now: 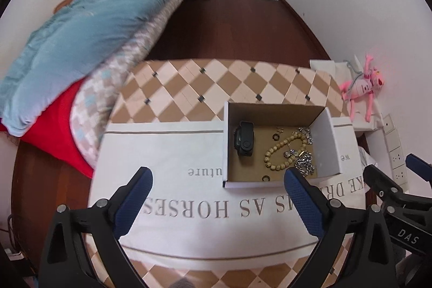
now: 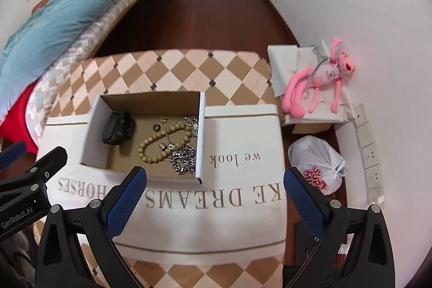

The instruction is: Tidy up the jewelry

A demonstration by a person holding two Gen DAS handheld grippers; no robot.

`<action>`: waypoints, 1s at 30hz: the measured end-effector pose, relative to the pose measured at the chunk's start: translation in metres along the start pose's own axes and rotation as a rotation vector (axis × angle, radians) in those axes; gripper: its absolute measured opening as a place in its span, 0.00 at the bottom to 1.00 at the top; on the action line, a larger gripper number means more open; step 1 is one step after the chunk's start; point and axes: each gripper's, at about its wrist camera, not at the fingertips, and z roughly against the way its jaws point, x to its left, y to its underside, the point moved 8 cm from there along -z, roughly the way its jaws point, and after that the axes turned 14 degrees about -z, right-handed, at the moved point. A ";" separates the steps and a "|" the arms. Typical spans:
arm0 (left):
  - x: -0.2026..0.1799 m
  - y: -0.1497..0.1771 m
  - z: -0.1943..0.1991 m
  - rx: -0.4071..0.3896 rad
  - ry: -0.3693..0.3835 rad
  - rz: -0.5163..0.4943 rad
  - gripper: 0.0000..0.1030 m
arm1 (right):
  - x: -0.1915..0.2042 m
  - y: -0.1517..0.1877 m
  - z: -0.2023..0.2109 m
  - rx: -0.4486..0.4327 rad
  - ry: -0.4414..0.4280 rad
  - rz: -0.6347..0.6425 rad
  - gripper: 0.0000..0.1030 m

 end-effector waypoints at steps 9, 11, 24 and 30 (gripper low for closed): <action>0.009 0.008 0.095 -0.115 -0.040 0.015 0.97 | -0.005 0.006 0.099 -0.135 -0.038 -0.023 1.00; 0.010 0.010 0.112 -0.127 -0.042 0.021 0.97 | -0.007 0.009 0.120 -0.156 -0.047 -0.027 1.00; 0.004 0.028 0.188 -0.192 -0.034 0.010 0.97 | -0.012 0.032 0.212 -0.242 -0.067 -0.014 1.00; 0.001 0.033 0.197 -0.181 -0.024 0.013 0.97 | -0.013 0.038 0.232 -0.263 -0.061 -0.012 1.00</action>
